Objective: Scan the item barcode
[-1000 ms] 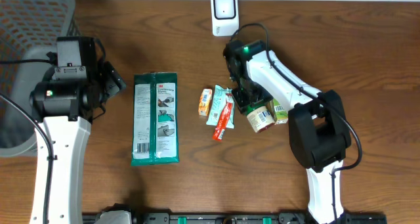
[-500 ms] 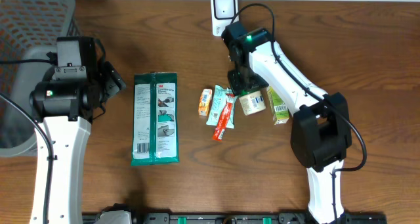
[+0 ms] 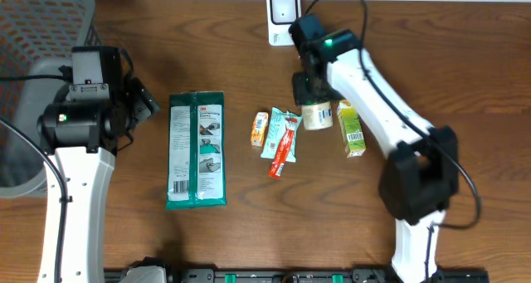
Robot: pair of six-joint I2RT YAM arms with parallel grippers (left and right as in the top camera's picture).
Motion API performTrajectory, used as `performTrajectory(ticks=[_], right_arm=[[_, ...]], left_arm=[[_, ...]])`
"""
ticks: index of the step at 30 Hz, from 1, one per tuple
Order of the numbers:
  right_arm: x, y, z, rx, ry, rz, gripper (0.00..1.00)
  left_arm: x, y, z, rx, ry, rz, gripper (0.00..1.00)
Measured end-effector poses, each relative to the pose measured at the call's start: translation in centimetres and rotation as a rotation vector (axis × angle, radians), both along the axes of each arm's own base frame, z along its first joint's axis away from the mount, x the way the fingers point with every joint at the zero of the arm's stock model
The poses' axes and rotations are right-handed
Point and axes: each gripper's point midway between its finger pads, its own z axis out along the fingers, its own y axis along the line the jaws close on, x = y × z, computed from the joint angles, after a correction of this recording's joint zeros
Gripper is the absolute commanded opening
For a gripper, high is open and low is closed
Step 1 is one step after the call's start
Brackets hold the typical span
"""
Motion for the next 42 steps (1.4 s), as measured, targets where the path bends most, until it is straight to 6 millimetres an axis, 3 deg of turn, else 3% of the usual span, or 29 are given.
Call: performTrajectory(ticks=[6, 10, 18, 27, 31, 38, 42], right_arm=[[-1.0, -0.8, 8.6, 0.085, -0.191, -0.030, 0.37], [-2.0, -1.8, 10.3, 0.110, -0.276, -0.059, 0.38], [-3.2, -2.1, 5.9, 0.198, -0.458, -0.070, 0.34], [-5.1, -0.7, -1.7, 0.213, -0.533, -0.009, 0.32], [-5.3, -0.7, -3.5, 0.187, -0.516, -0.002, 0.33], [-5.1, -0.8, -4.5, 0.165, -0.508, -0.008, 0.35], [-5.0, -0.8, -4.4, 0.166, -0.513, -0.010, 0.46]], left_arm=[[0.0, 0.0, 0.0, 0.000, 0.000, 0.000, 0.89], [0.0, 0.0, 0.0, 0.000, 0.000, 0.000, 0.89], [0.0, 0.0, 0.0, 0.000, 0.000, 0.000, 0.89], [0.0, 0.0, 0.0, 0.000, 0.000, 0.000, 0.89], [0.0, 0.0, 0.0, 0.000, 0.000, 0.000, 0.89], [0.0, 0.0, 0.0, 0.000, 0.000, 0.000, 0.89], [0.0, 0.0, 0.0, 0.000, 0.000, 0.000, 0.89]])
